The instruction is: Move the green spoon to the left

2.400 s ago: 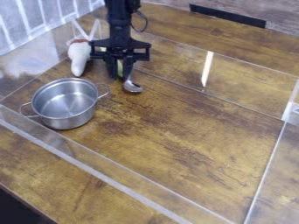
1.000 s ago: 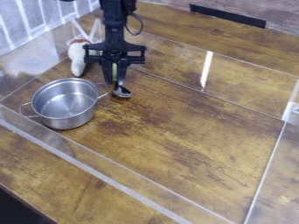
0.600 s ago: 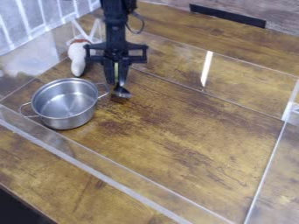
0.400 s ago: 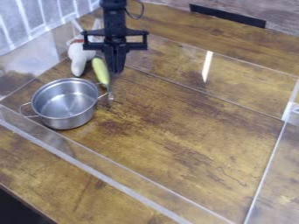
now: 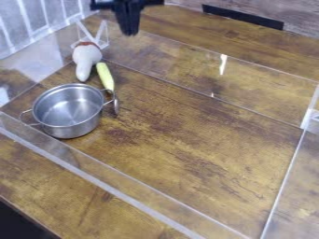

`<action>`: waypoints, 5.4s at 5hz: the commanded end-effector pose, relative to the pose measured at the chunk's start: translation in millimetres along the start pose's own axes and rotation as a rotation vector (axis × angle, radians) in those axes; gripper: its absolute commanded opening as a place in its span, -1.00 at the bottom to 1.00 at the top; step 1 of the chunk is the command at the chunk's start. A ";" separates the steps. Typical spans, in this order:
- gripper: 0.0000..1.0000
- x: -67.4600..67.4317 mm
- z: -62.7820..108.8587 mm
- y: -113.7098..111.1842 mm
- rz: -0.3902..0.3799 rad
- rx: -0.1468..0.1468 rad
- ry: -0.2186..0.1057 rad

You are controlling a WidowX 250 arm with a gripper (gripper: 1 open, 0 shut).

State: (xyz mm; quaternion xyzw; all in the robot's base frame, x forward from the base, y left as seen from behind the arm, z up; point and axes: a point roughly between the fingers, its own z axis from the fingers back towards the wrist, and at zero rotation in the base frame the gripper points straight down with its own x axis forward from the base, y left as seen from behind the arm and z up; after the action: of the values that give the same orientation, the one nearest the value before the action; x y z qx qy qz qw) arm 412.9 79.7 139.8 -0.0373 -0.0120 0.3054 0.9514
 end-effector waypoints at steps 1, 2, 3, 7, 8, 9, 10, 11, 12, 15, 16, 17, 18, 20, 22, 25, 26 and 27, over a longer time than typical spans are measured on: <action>-1.00 5.7 22.9 -7.9 0.037 -0.046 -0.076; -1.00 5.8 19.3 -10.0 0.053 -0.051 -0.081; 1.00 8.5 14.1 -11.3 0.067 -0.049 -0.077; 1.00 3.9 8.7 -45.5 0.170 -0.069 -0.092; -1.00 9.6 23.3 -56.2 0.199 -0.095 -0.105; -1.00 17.0 17.5 -57.7 0.214 -0.094 -0.105; 1.00 20.0 10.4 -54.6 0.248 -0.085 -0.102; -1.00 18.9 16.9 -54.8 0.281 -0.094 -0.111; 1.00 19.4 16.6 -53.2 0.313 -0.092 -0.114; -1.00 23.0 3.7 -41.5 0.319 -0.096 -0.115; -1.00 18.5 2.4 -48.0 0.300 -0.093 -0.112; -1.00 14.9 7.0 -54.8 0.287 -0.108 -0.103; -1.00 13.1 7.8 -60.8 0.299 -0.118 -0.098; -1.00 15.8 14.0 -60.4 0.334 -0.139 -0.092; -1.00 23.9 17.2 -42.8 0.386 -0.153 -0.099; 1.00 22.7 33.7 -45.0 0.489 -0.151 -0.109; 1.00 23.4 32.3 -42.0 0.570 -0.139 -0.110; 1.00 16.8 24.1 -49.0 0.520 -0.131 -0.100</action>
State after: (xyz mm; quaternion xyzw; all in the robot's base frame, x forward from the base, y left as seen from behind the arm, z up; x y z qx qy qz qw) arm 455.2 58.0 122.7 -0.0663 -0.0206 0.5517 0.8311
